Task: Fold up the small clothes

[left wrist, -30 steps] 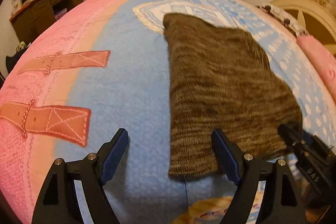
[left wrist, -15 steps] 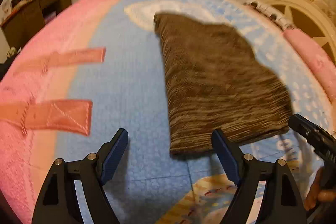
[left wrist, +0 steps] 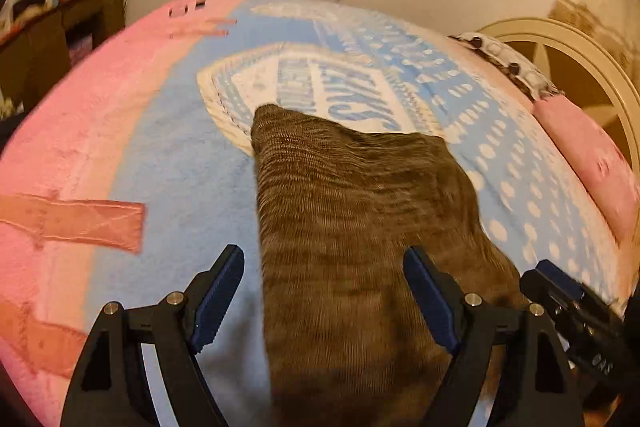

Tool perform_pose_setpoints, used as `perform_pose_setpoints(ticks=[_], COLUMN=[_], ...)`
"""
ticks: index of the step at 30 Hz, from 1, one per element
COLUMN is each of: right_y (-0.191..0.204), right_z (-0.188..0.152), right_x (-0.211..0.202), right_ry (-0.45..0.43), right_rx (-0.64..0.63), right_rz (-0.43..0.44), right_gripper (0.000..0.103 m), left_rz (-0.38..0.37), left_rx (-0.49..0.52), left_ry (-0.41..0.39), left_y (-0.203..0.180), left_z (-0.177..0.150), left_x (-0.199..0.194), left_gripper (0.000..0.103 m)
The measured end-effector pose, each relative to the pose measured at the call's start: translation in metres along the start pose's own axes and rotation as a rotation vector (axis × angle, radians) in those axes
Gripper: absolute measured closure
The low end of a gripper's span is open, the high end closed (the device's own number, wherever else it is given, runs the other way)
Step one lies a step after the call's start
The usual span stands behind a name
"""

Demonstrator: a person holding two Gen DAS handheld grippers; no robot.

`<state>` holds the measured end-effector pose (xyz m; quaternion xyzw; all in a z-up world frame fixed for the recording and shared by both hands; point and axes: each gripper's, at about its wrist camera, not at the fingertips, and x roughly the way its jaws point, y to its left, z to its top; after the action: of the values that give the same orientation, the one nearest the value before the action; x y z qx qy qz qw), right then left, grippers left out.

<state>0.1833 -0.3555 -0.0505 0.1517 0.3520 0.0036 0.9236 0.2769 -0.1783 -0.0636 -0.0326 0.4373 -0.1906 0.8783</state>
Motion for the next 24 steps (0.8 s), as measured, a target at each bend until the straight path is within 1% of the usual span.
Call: perform_pose_setpoints(ticks=[2,3,4,5,7,8,9,10,11,14,16,17,18,20,22,24], right_y=[-0.005,-0.008,-0.011,-0.013,-0.012,-0.011,-0.01,-0.01,-0.01,-0.015,-0.012,-0.009,-0.007,-0.005,-0.006,-0.008], right_z=[0.01,0.015,0.019,0.023,0.024,0.022,0.017,0.016,0.018,0.017,0.017,0.017,0.015,0.015,0.013,0.013], right_x=[0.014,0.022,0.029,0.04,0.054,0.064,0.076,0.075,0.07,0.068,0.067,0.066,0.066,0.064,0.066,0.067], right_ry=[0.001,0.006,0.009,0.014,0.033,0.049,0.079,0.074,0.065,0.074,0.076,0.077,0.078,0.075,0.078,0.079], right_rx=[0.036,0.059,0.078,0.093,0.085,0.07,0.055,0.055,0.058,0.075,0.056,0.044,0.035,0.024,0.03,0.045], right_rz=[0.001,0.001,0.0,0.0,-0.001,-0.017,-0.031,-0.024,-0.014,0.009,0.0,0.001,0.009,0.032,0.044,0.058], right_gripper=[0.028,0.028,0.028,0.028,0.028,0.028,0.028,0.025,0.025,0.025,0.026,0.03,0.037,0.046,0.048,0.048], left_rz=[0.012,0.017,0.019,0.012,0.03,0.035,0.029,0.022,0.017,0.025,0.023,0.022,0.023,0.024,0.022,0.021], left_rx=[-0.043,-0.068,-0.087,-0.084,-0.042,-0.014,-0.01,-0.012,-0.014,-0.004,-0.004,-0.005,-0.005,-0.005,-0.002,0.002], left_ry=[0.059,0.103,0.13,0.081,0.075,0.079,0.08,0.088,0.091,0.084,0.077,0.073,0.07,0.063,0.058,0.042], left_y=[0.003,0.006,0.009,0.008,0.001,-0.003,-0.004,-0.003,-0.002,-0.004,-0.003,-0.003,-0.004,-0.003,-0.003,-0.004], left_z=[0.002,0.0,-0.004,-0.008,-0.012,-0.013,-0.013,-0.013,-0.012,-0.014,-0.011,-0.011,-0.011,-0.011,-0.011,-0.011], left_x=[0.021,0.034,0.042,0.04,0.041,0.042,0.042,0.043,0.044,0.044,0.046,0.047,0.048,0.048,0.047,0.046], left_gripper=[0.021,0.021,0.019,0.015,0.011,0.007,0.006,0.005,0.004,0.004,0.004,0.004,0.004,0.004,0.005,0.015])
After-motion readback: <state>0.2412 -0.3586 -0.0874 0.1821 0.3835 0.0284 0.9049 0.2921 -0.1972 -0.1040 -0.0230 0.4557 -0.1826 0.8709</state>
